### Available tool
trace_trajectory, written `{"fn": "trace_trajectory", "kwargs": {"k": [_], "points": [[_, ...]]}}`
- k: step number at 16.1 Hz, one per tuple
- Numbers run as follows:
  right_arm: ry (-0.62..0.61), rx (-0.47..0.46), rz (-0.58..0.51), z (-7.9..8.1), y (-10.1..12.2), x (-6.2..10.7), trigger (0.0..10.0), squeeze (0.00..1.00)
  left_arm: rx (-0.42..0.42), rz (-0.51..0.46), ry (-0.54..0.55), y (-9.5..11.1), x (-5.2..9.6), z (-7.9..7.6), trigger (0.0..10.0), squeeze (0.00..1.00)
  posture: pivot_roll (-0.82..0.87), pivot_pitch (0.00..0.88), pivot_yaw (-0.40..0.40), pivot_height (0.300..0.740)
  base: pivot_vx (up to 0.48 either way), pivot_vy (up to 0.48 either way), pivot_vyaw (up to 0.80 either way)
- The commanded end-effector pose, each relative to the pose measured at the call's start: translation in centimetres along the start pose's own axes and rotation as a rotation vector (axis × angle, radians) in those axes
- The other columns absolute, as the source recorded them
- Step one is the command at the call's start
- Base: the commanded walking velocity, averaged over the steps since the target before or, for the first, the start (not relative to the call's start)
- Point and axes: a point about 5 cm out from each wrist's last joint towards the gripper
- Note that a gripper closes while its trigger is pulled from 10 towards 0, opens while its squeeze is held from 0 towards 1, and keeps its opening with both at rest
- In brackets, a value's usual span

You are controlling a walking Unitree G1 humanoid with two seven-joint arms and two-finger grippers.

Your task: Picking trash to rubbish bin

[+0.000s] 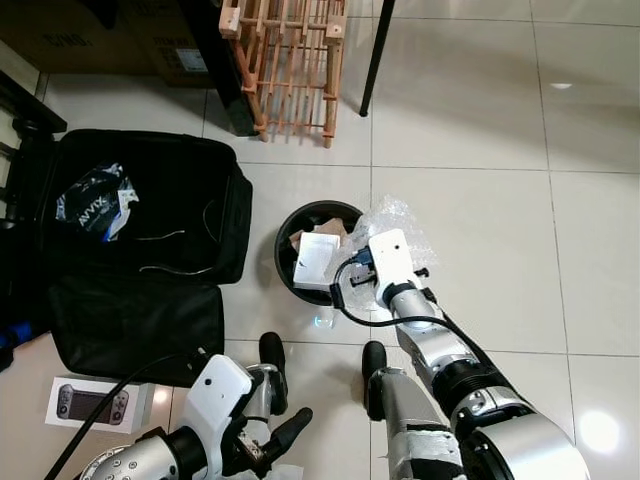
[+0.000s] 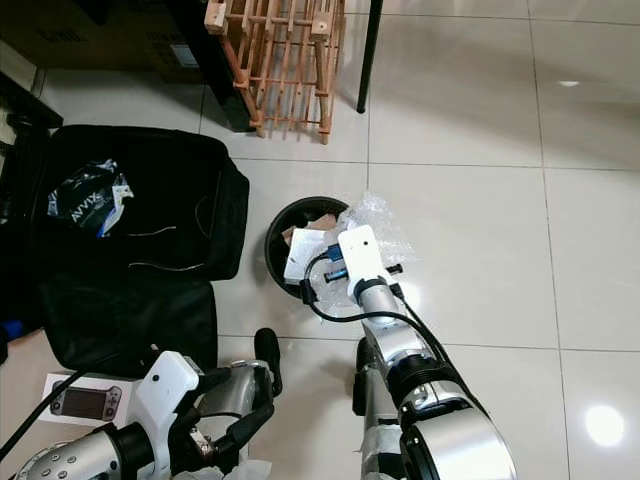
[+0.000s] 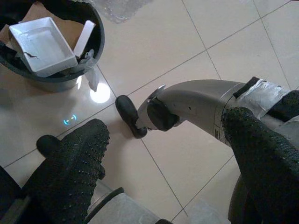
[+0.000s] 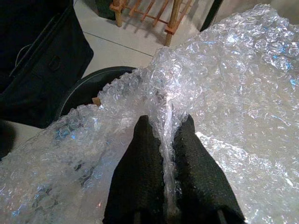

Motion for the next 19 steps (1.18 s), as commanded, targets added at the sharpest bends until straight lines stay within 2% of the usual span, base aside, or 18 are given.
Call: {"fn": "trace_trajectory", "kwargs": {"k": [1,5,7,11,12,13,14,19], "points": [[0.02,0.0,0.052,0.8,-1.4,0.5,10.0,0.0,0.029,0.048,0.013,-1.3,0.2,-0.1,10.0,0.0,0.2,0.606,0.026,0.74,0.0,0.0,0.0],[0.001,0.0,0.047,0.4,-1.2,0.3,10.0,0.0,0.026,0.045,0.019,-1.5,0.3,0.0,10.0,0.0,0.21,0.614,0.032,0.74,0.0,0.0,0.0],[-0.031,-0.005,0.032,-0.4,-0.5,-0.1,10.0,0.0,0.034,0.036,0.028,-1.4,0.5,0.0,10.0,0.0,0.22,0.621,0.036,0.74,0.0,0.0,0.0],[-0.056,-0.005,0.001,-0.9,0.4,-0.5,10.0,0.0,0.046,0.035,0.035,-1.5,0.8,-0.1,10.0,0.0,0.23,0.633,0.035,0.74,0.0,0.0,0.0],[-0.062,-0.003,0.003,-1.0,0.4,-0.5,10.0,0.47,0.05,0.038,0.036,-1.6,0.9,-0.1,10.0,0.0,0.23,0.638,0.036,0.74,0.0,0.0,0.0],[-0.066,-0.003,0.004,-1.0,0.4,-0.5,10.0,0.59,0.052,0.039,0.036,-1.7,0.9,-0.1,10.0,0.0,0.23,0.638,0.036,0.74,0.0,0.0,0.0],[-0.07,-0.009,0.004,-1.0,0.3,-0.5,10.0,1.0,0.053,0.04,0.037,-1.7,1.0,-0.1,10.0,0.0,0.24,0.642,0.037,0.74,0.0,0.0,0.0],[-0.092,-0.014,0.003,-1.5,0.3,-0.5,10.0,1.0,0.059,0.056,0.037,-2.1,1.4,-0.4,10.0,0.0,0.23,0.653,0.042,0.74,0.0,0.0,0.0]]}}
Point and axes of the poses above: a point about 5 cm out from each wrist's last joint towards the gripper, its own x axis pointing back from the gripper into the wrist, its own y axis along the axis of the wrist's last joint, z = x × y, and after that the axes turned 13 degrees about x, right-handed
